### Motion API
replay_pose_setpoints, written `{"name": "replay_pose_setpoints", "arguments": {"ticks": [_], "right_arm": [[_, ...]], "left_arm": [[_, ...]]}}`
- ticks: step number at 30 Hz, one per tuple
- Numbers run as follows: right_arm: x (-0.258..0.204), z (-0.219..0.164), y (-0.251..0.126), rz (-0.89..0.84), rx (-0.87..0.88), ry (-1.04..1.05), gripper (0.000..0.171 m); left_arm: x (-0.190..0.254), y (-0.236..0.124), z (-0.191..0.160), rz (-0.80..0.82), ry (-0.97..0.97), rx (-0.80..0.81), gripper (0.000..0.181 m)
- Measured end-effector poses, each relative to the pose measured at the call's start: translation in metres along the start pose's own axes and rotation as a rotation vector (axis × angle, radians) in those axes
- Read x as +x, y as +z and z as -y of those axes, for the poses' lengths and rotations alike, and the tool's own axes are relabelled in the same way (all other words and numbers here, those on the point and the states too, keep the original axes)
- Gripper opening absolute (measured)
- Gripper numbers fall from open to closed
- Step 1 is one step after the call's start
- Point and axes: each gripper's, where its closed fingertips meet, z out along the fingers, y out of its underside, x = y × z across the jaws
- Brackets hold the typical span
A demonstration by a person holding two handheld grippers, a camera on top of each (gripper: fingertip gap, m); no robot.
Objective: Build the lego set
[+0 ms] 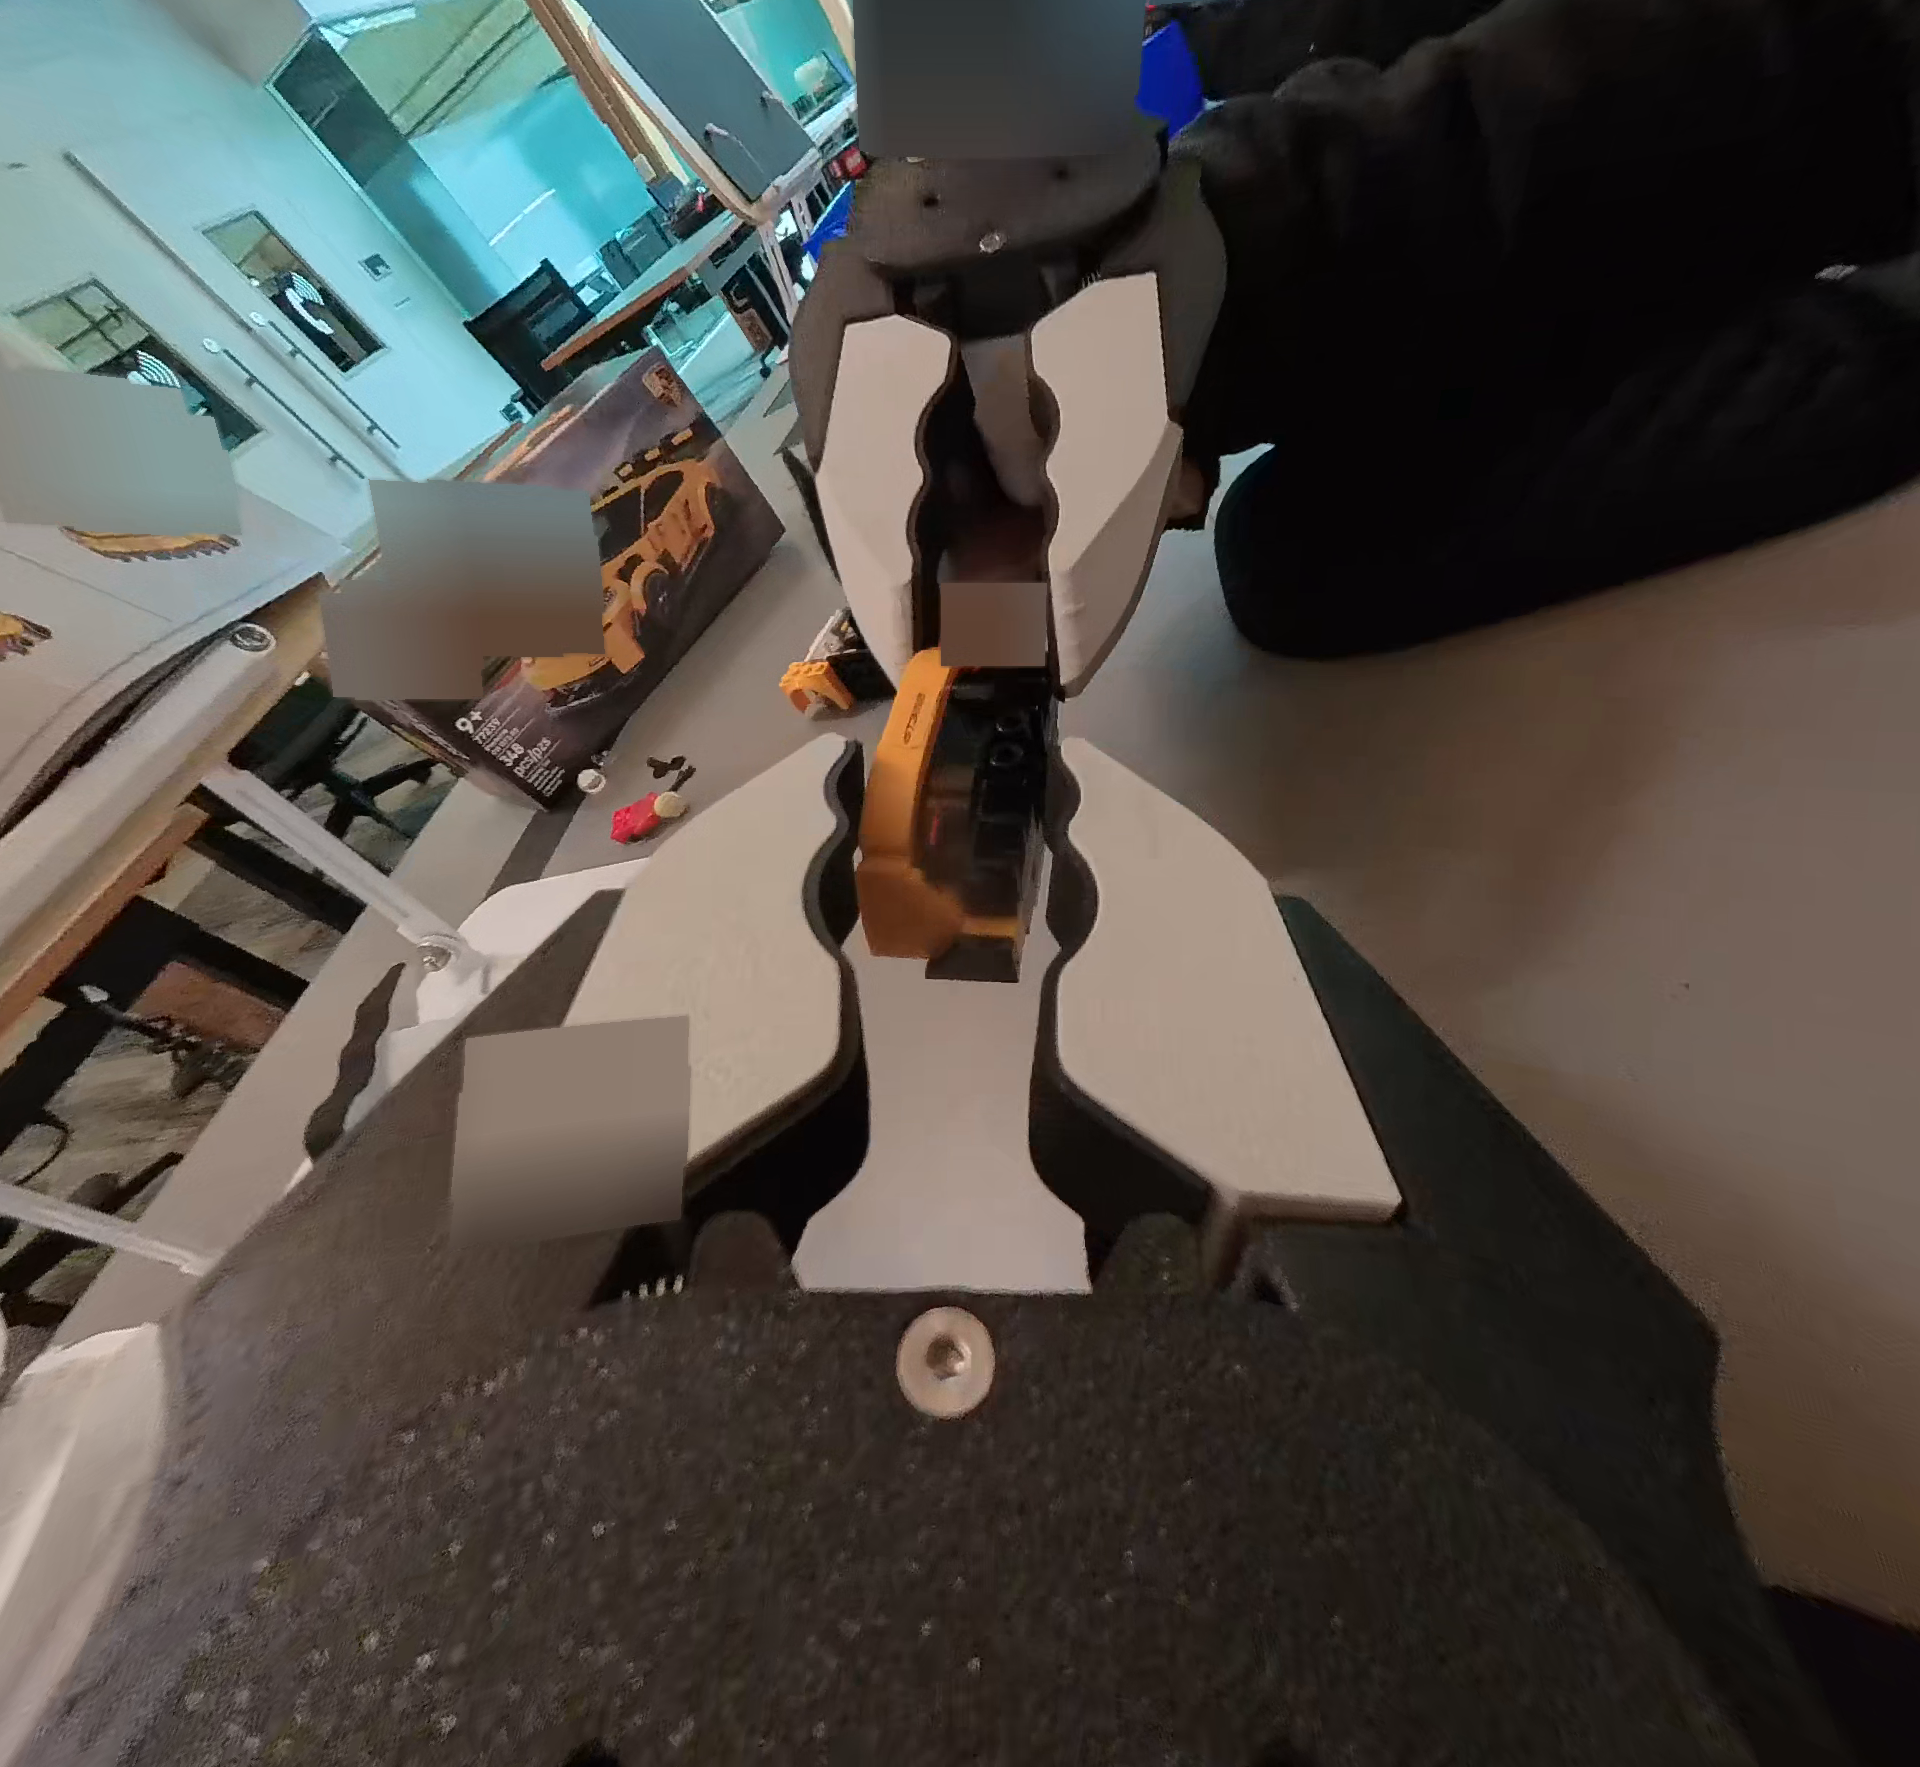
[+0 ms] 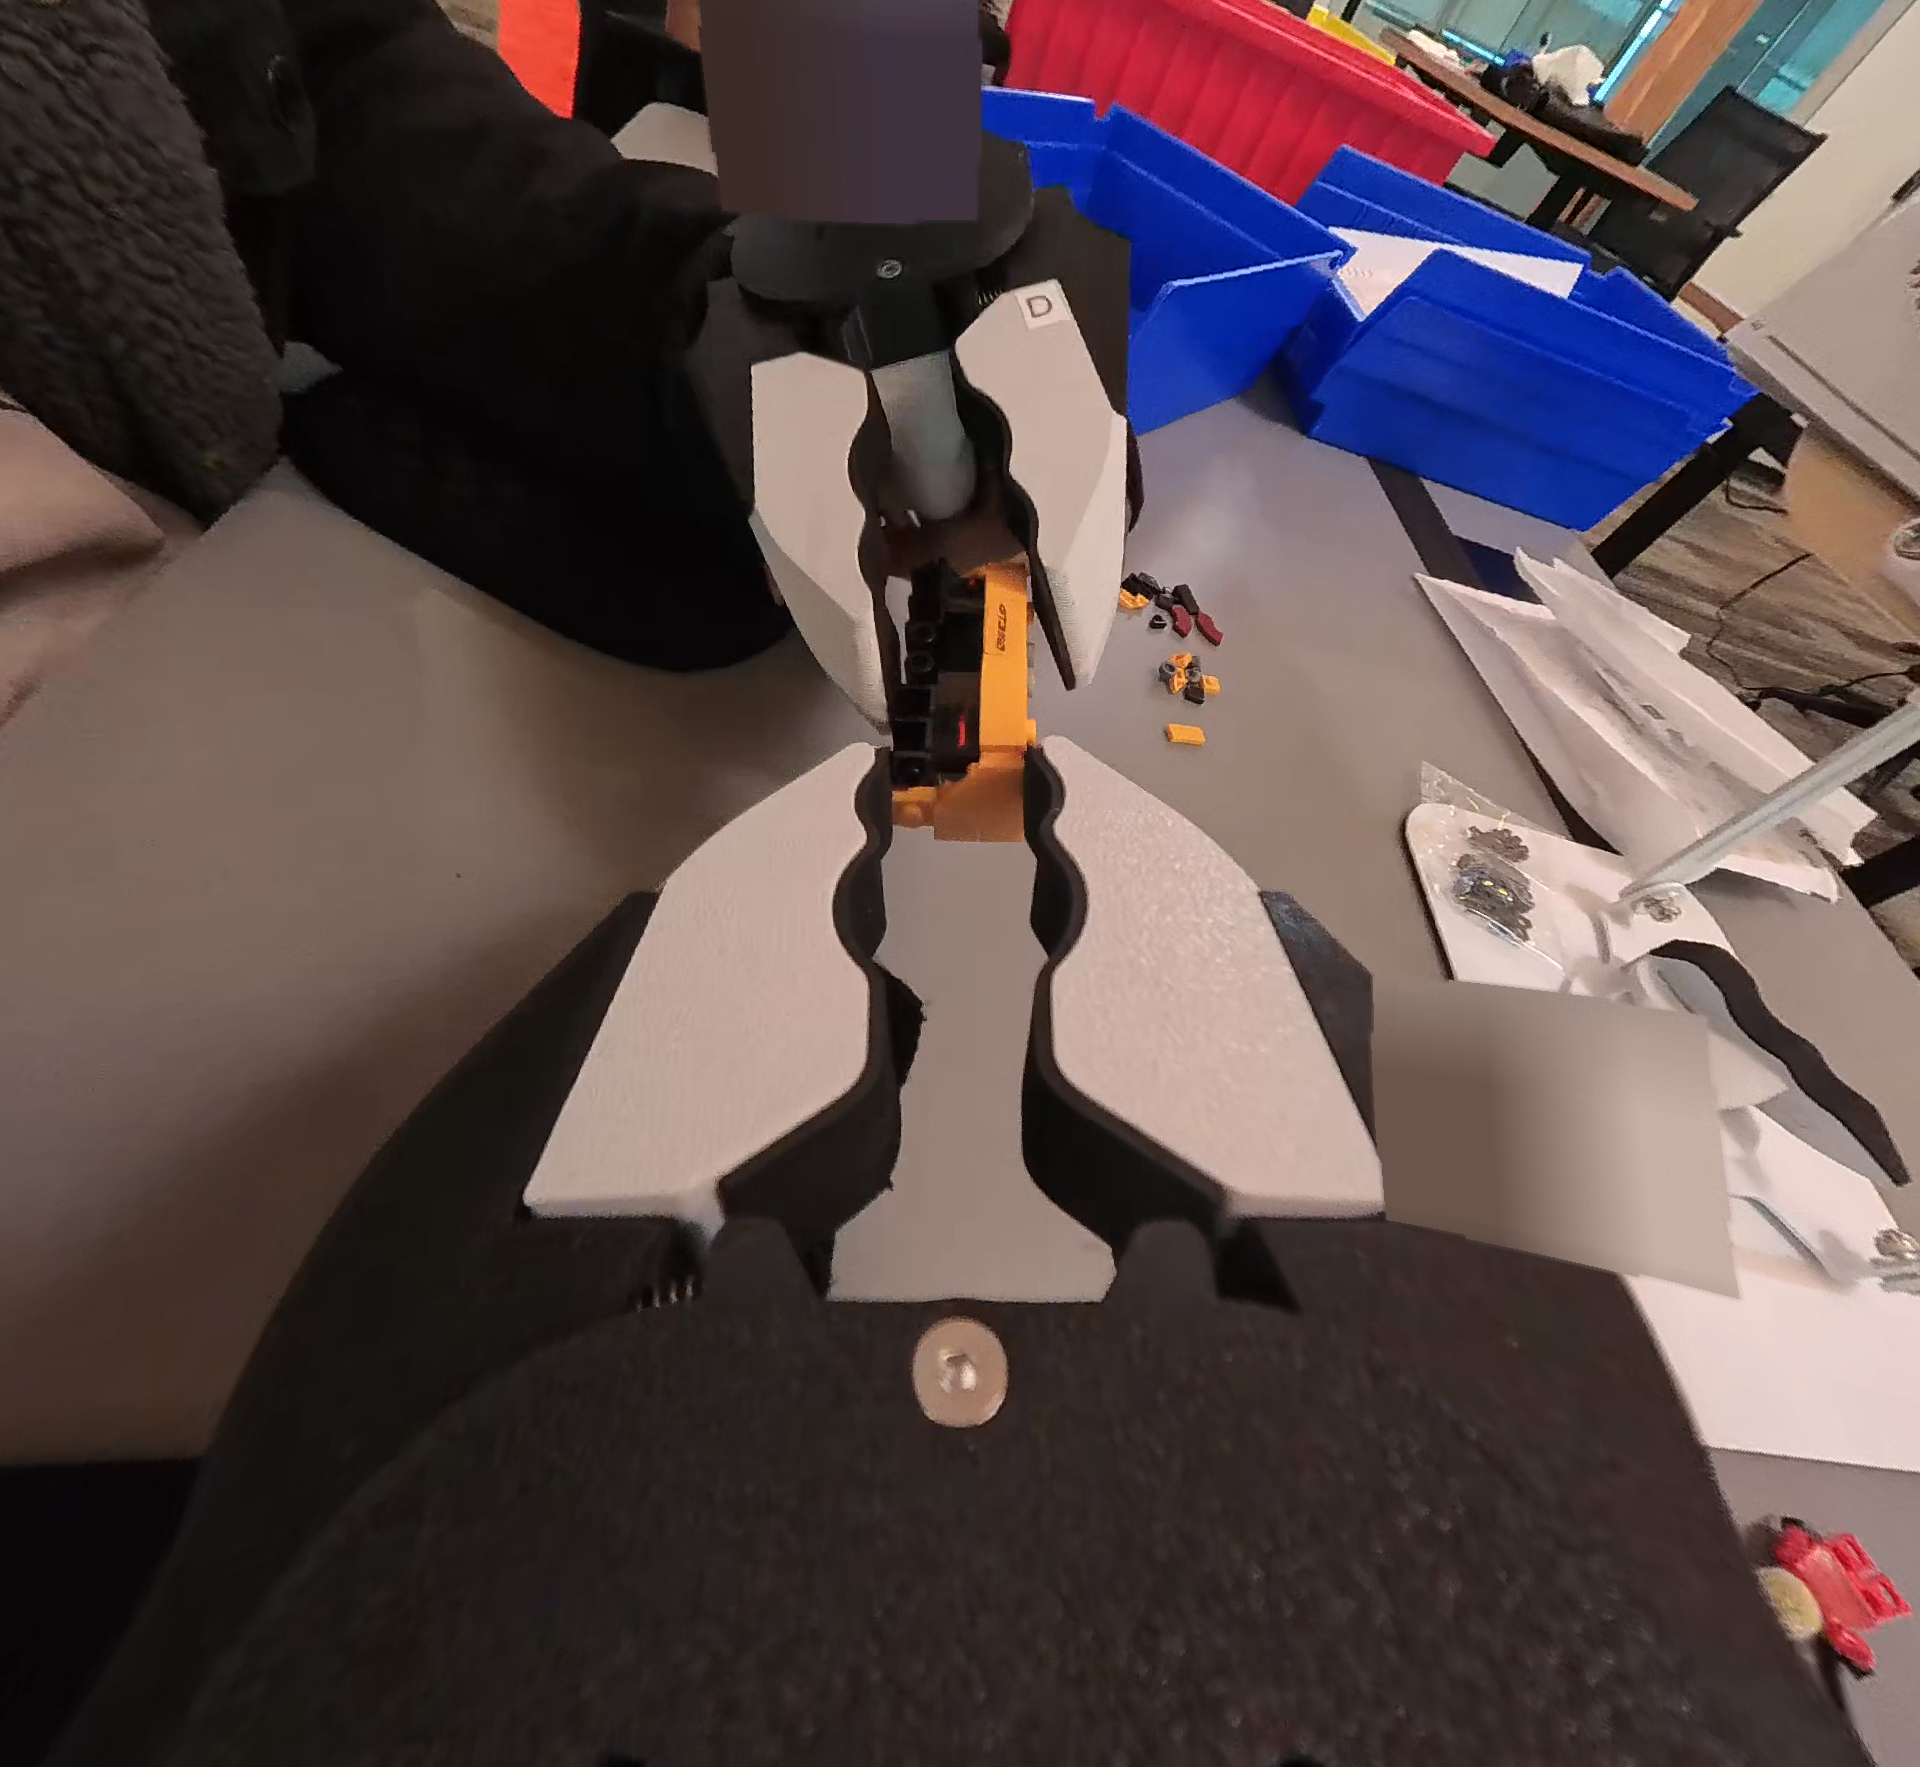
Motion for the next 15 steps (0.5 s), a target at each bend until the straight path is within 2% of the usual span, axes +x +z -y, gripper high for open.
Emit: {"name": "replay_pose_setpoints", "arguments": {"ticks": [7, 15], "right_arm": [[-0.001, -0.002, 0.0, -0.007, -0.009, -0.045, 0.024], [-0.002, 0.001, 0.001, -0.002, 0.018, -0.04, 0.024]], "left_arm": [[0.002, 0.004, -0.009, 0.017, 0.091, -0.059, 0.033], [0.004, 0.005, -0.014, -0.004, 0.048, -0.066, 0.033]]}}
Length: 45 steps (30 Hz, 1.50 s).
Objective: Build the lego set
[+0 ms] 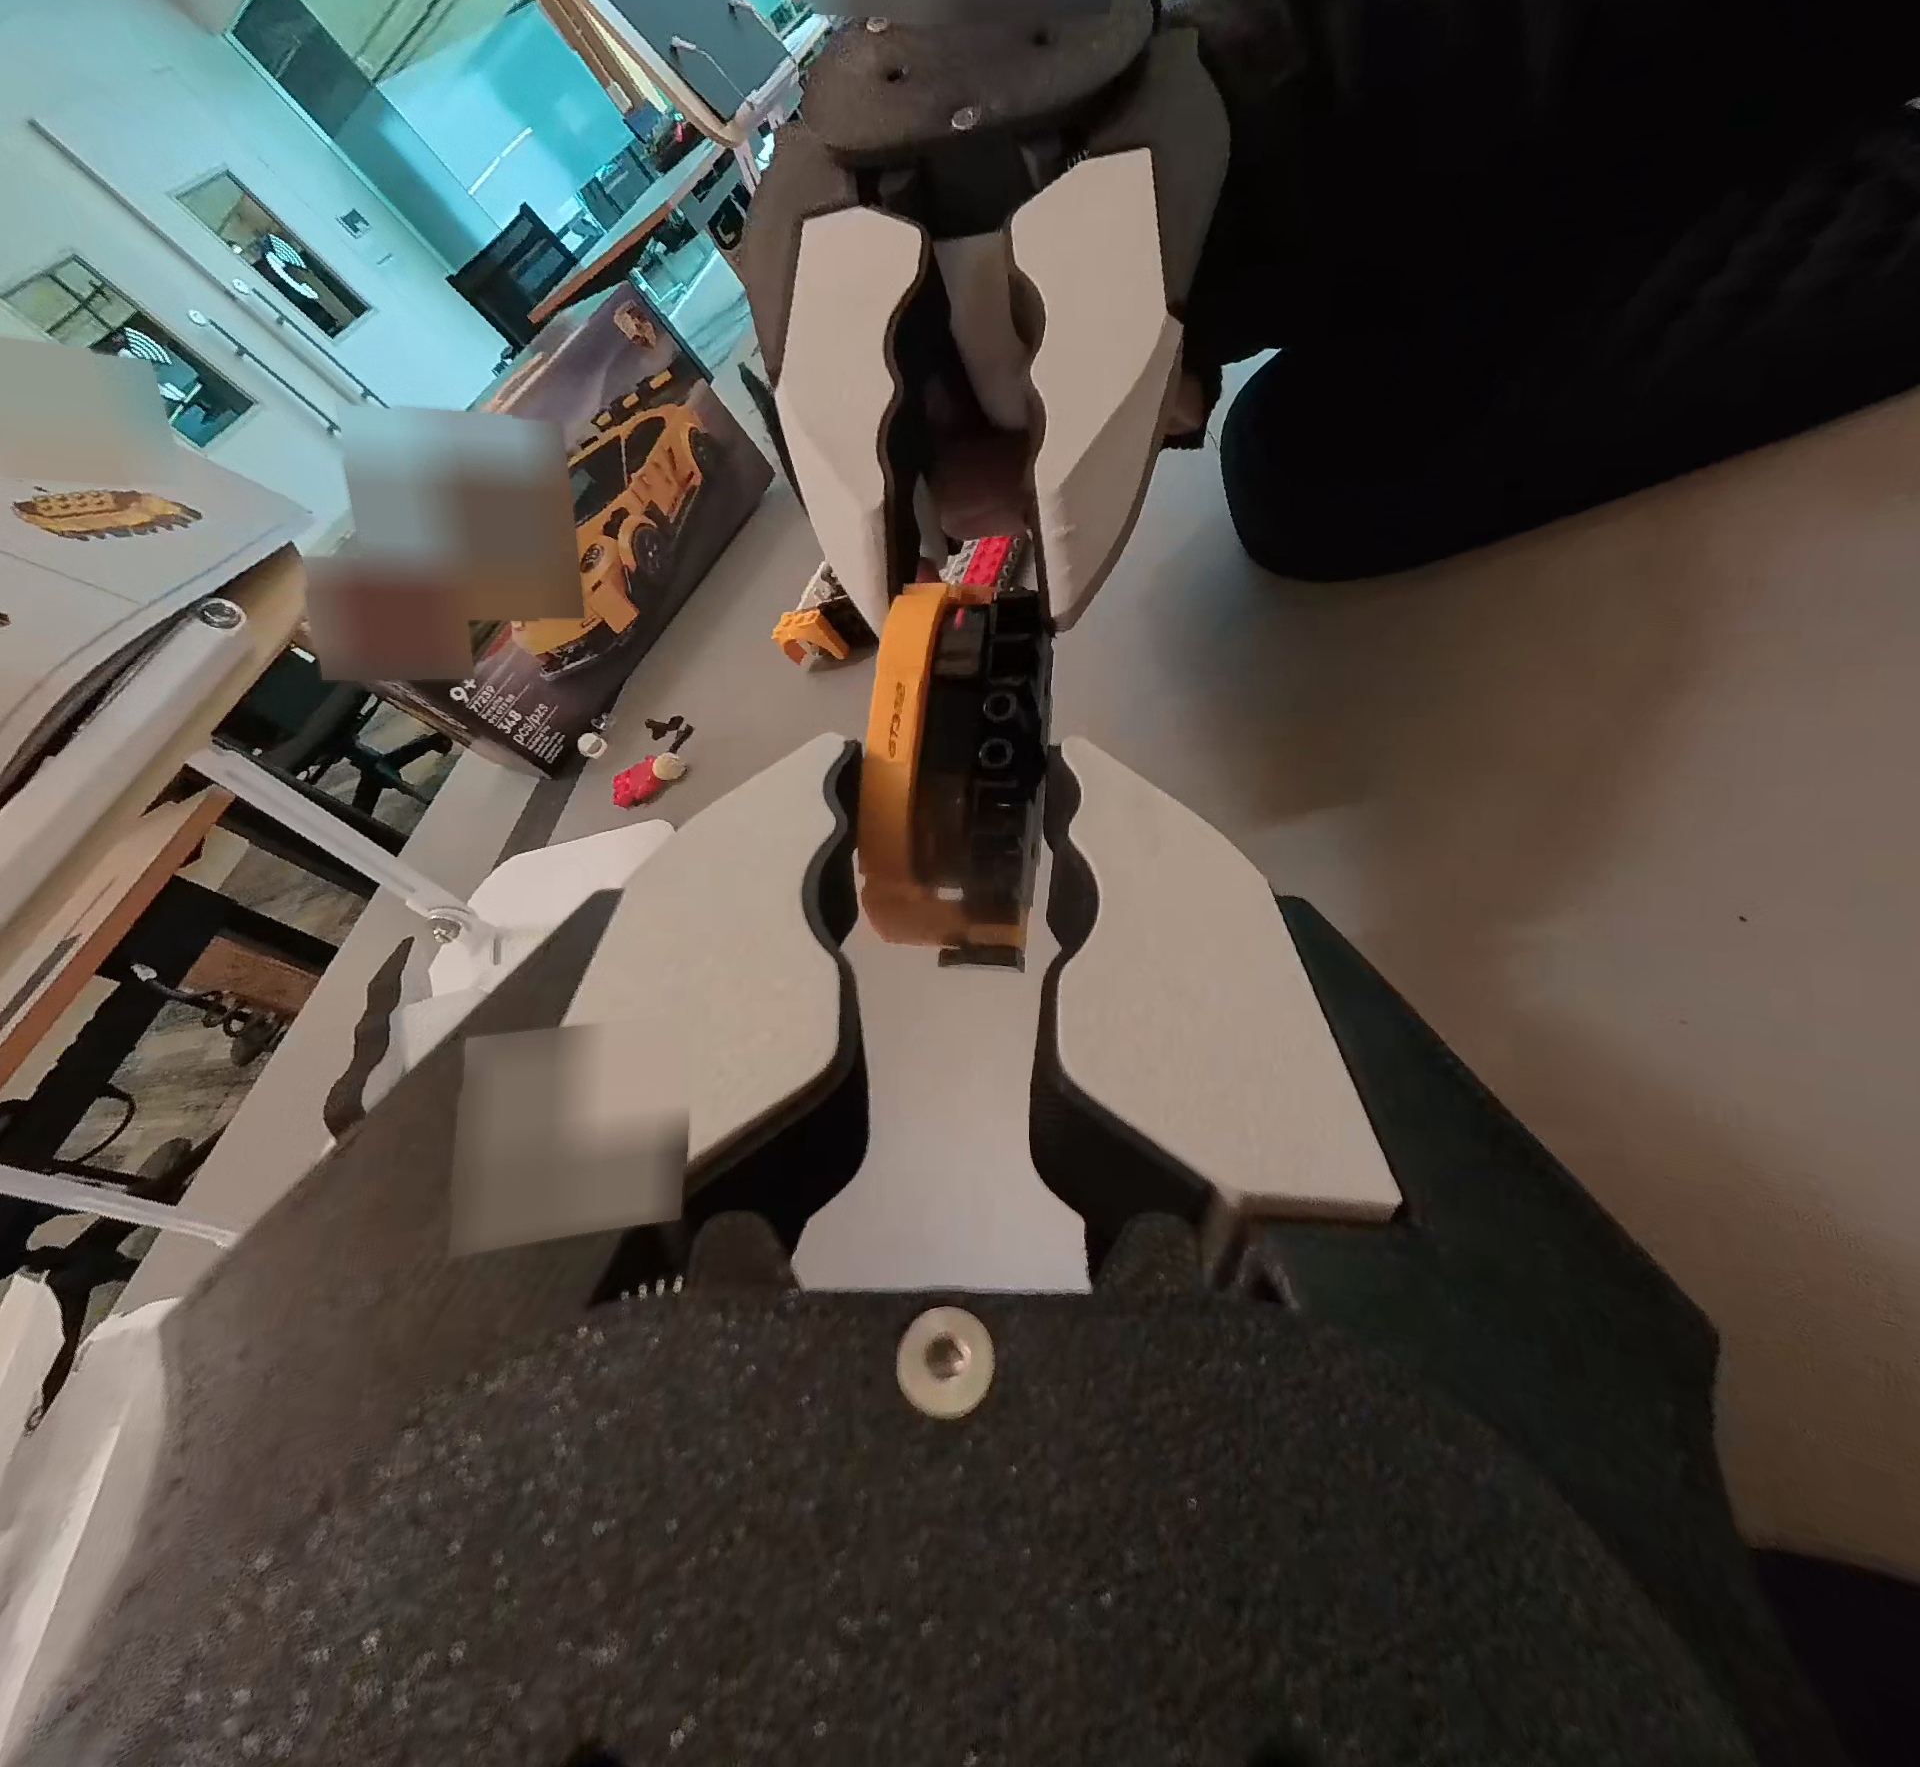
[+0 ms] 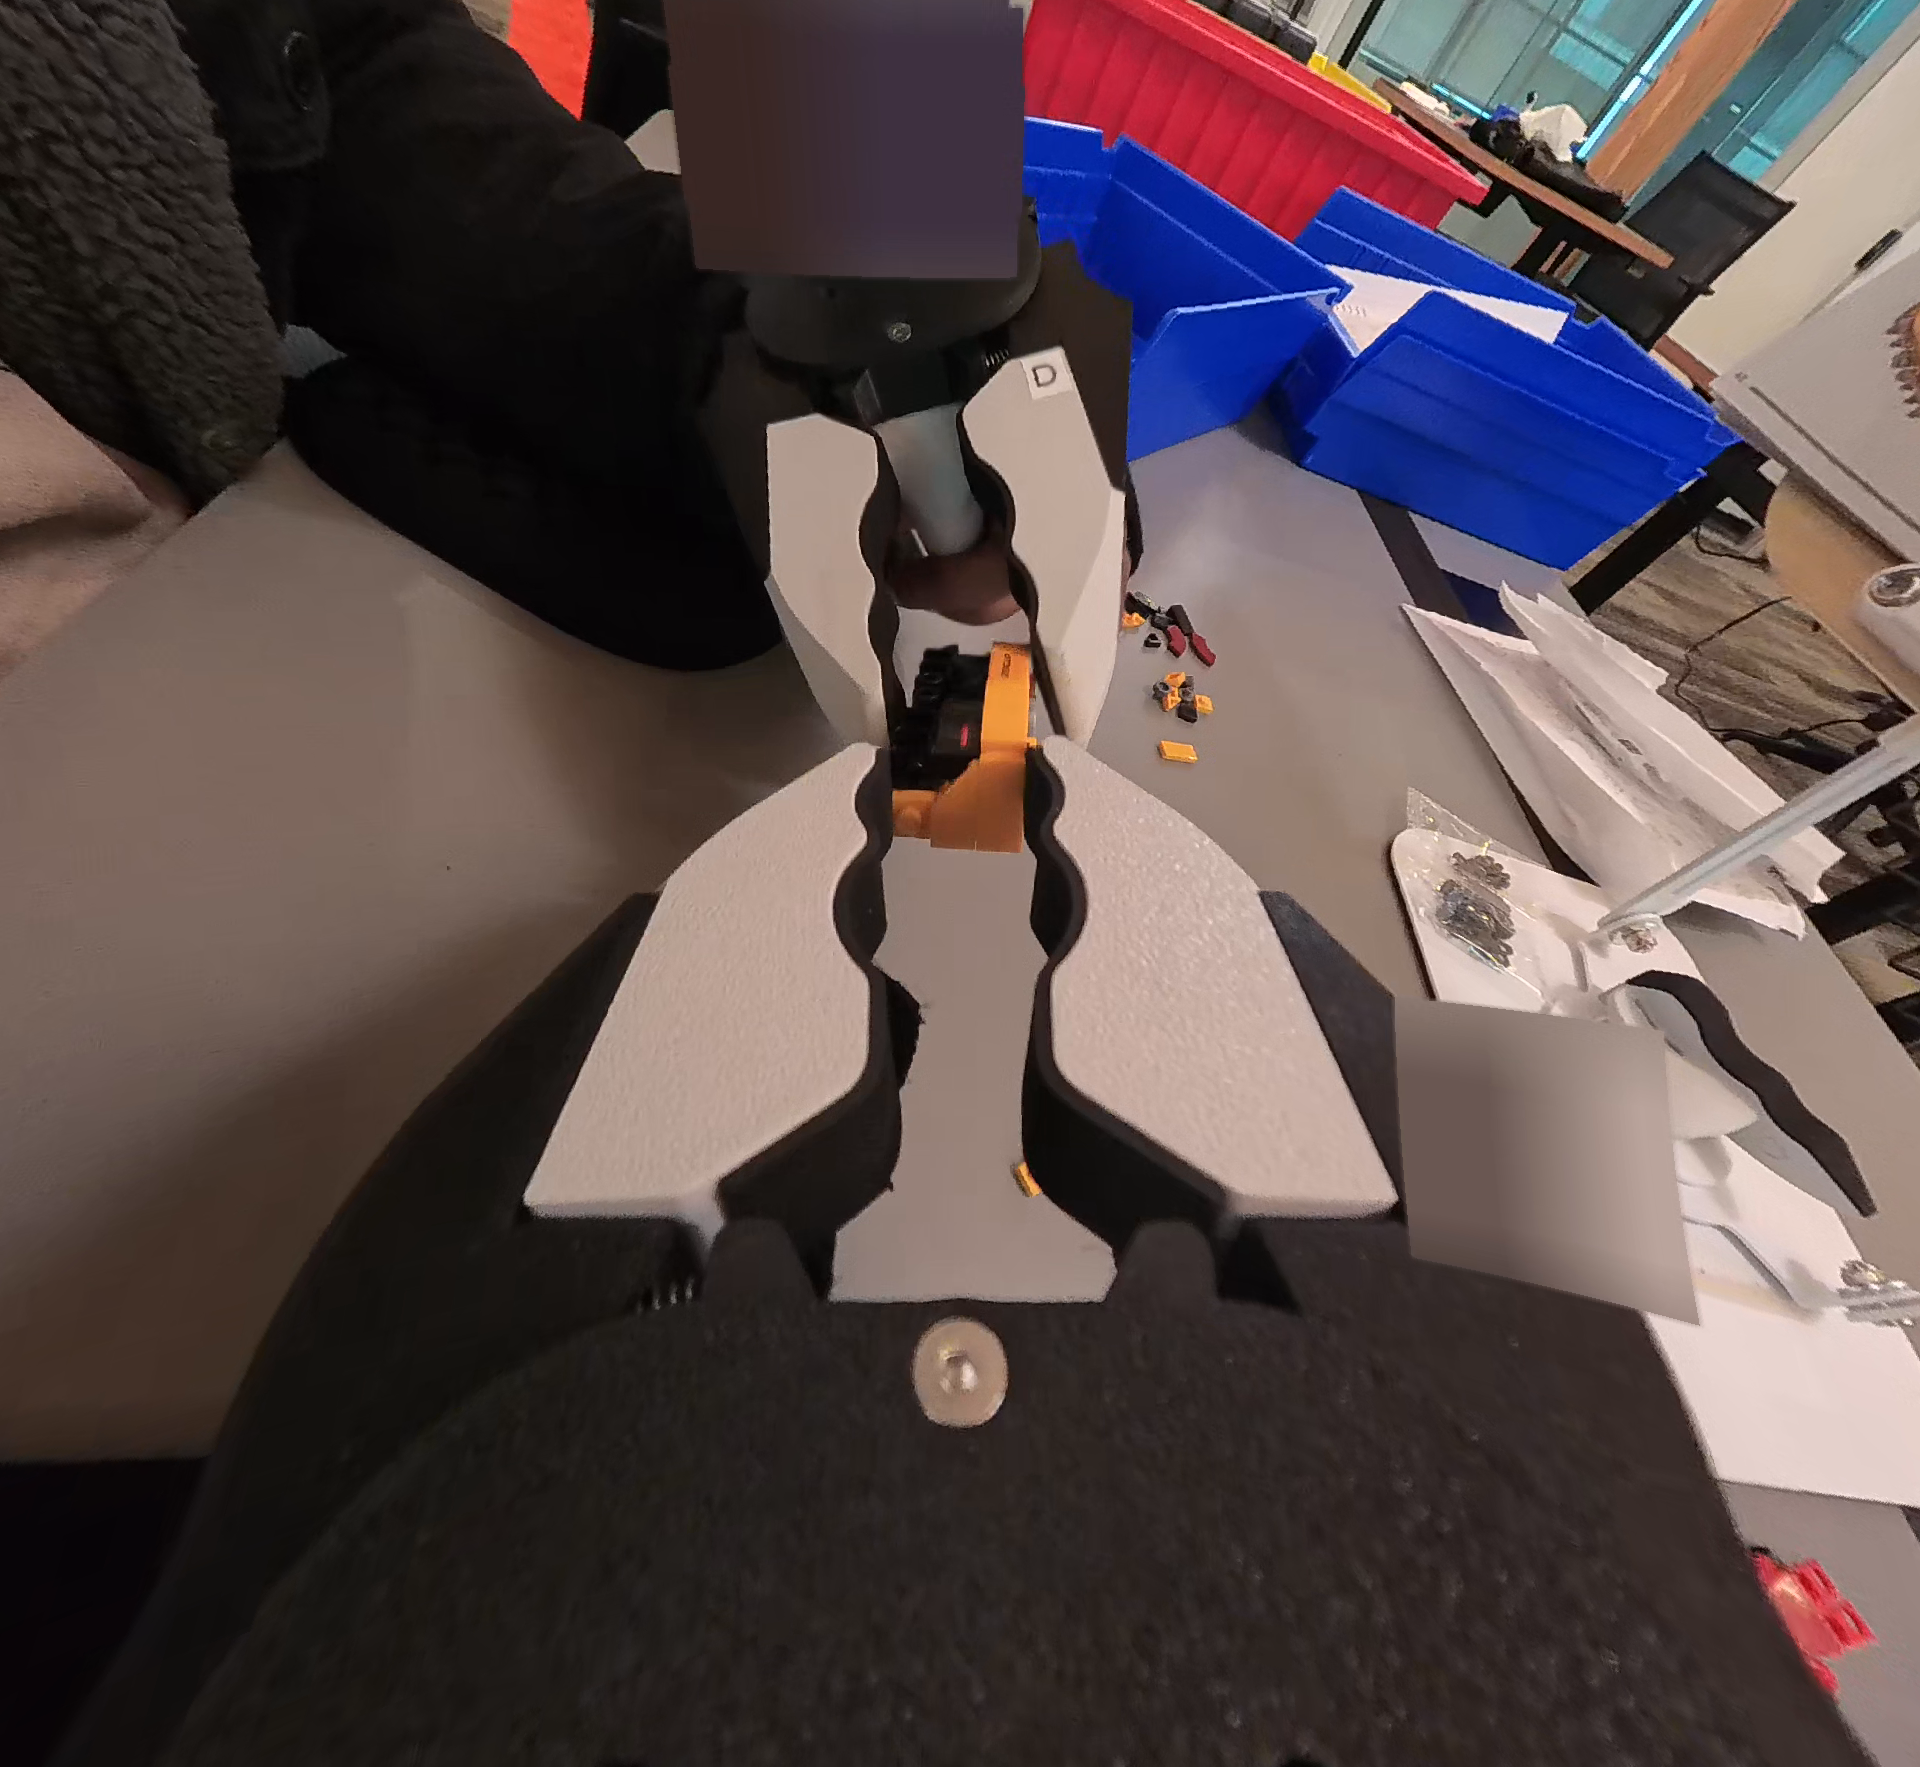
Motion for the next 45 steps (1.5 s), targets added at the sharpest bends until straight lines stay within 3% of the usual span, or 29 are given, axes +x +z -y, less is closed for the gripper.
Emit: {"name": "replay_pose_setpoints", "arguments": {"ticks": [13, 17, 21, 26, 32, 39, 45], "right_arm": [[-0.007, 0.013, 0.012, 0.012, 0.052, 0.068, 0.024], [0.023, 0.014, -0.009, -0.086, 0.039, 0.156, 0.032], [0.046, -0.039, -0.031, -0.176, -0.226, 0.184, 0.022], [0.02, -0.095, -0.014, -0.041, -0.485, 0.23, 0.02], [0.019, -0.124, -0.009, 0.164, -0.736, 0.074, 0.017], [0.019, -0.129, -0.006, 0.393, -0.844, -0.001, 0.013], [0.016, -0.128, -0.003, 0.433, -0.82, 0.038, 0.007]], "left_arm": [[0.011, 0.006, -0.004, -0.075, -0.093, -0.005, 0.031], [-0.001, 0.001, -0.007, -0.053, -0.184, 0.031, 0.03], [-0.017, -0.003, -0.02, -0.016, -0.296, 0.001, 0.03], [-0.016, 0.0, -0.028, -0.015, -0.31, -0.047, 0.03], [-0.015, 0.001, -0.032, -0.025, -0.324, -0.048, 0.03], [-0.019, -0.002, -0.031, -0.029, -0.368, -0.019, 0.03], [-0.019, -0.002, -0.03, -0.035, -0.384, -0.013, 0.03]]}}
